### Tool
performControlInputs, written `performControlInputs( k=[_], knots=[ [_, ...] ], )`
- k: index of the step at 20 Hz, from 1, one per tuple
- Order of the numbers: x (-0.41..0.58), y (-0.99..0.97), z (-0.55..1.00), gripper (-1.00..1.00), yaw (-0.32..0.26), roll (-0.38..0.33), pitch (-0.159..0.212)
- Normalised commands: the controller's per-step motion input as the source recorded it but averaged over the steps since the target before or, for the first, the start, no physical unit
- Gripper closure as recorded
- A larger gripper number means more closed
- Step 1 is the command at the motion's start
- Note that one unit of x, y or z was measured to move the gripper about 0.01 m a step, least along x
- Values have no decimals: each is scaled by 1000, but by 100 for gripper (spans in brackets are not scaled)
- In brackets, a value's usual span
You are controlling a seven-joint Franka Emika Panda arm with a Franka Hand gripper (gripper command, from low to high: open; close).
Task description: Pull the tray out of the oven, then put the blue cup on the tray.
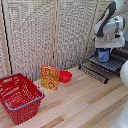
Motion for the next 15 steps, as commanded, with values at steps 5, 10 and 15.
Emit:
performControlInputs(
  k=[5,10,15],
  knots=[
    [5,11,271,-100,-21,-2,15],
    [40,35,679,-100,-21,-72,18],
    [120,36,787,-100,-58,-104,15]
  ],
)
